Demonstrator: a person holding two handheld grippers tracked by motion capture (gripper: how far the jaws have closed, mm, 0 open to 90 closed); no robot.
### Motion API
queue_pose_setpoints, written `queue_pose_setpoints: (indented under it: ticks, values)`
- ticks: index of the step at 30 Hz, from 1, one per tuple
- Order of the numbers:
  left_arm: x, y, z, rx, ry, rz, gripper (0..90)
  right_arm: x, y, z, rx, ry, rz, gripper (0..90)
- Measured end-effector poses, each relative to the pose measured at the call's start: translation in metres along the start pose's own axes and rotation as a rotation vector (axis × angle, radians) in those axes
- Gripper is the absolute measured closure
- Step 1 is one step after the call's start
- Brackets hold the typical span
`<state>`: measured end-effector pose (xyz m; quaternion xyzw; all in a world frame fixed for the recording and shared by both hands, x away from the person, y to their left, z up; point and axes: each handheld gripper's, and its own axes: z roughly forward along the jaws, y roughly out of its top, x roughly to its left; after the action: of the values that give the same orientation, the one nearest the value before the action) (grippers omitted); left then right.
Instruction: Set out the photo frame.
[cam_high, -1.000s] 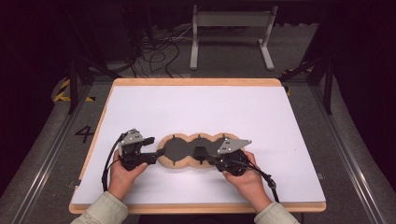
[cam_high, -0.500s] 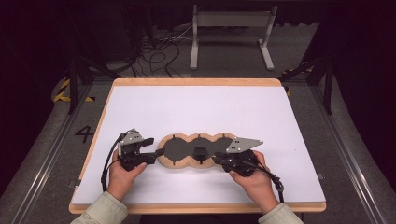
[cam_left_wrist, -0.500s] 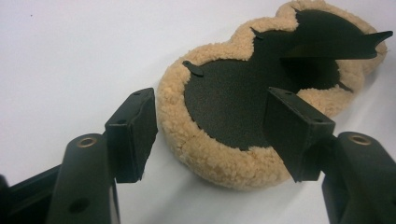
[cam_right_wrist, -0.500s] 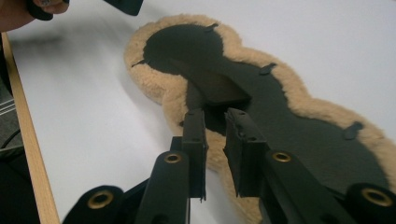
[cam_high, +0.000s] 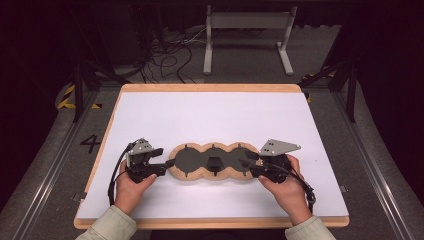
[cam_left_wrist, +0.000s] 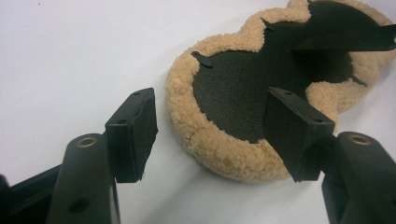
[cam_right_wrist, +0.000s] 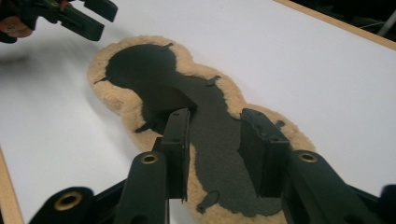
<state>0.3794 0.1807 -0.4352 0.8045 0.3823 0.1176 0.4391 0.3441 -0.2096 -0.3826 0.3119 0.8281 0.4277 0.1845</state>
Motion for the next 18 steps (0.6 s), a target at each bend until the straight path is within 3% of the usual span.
queue_pose_setpoints:
  ticks: [6,9,13,16,18]
  values:
    - [0.0,-0.001,0.003,0.026,-0.004,0.0,33.9,-0.017,-0.008,0.0,0.013,-0.015,0.109,56.7]
    - [0.0,-0.001,0.006,0.048,-0.01,-0.003,33.0,-0.024,-0.012,-0.001,0.005,-0.044,0.124,52.5]
    - [0.001,-0.002,0.008,0.066,-0.014,-0.012,31.9,-0.031,-0.014,-0.001,0.031,-0.035,0.153,47.9]
    - [0.002,-0.002,0.011,0.089,-0.016,-0.028,31.0,-0.035,-0.017,0.0,0.075,-0.027,0.188,39.1]
    - [0.003,-0.003,0.013,0.115,-0.006,-0.029,31.7,-0.042,-0.022,0.006,0.152,-0.023,0.245,33.8]
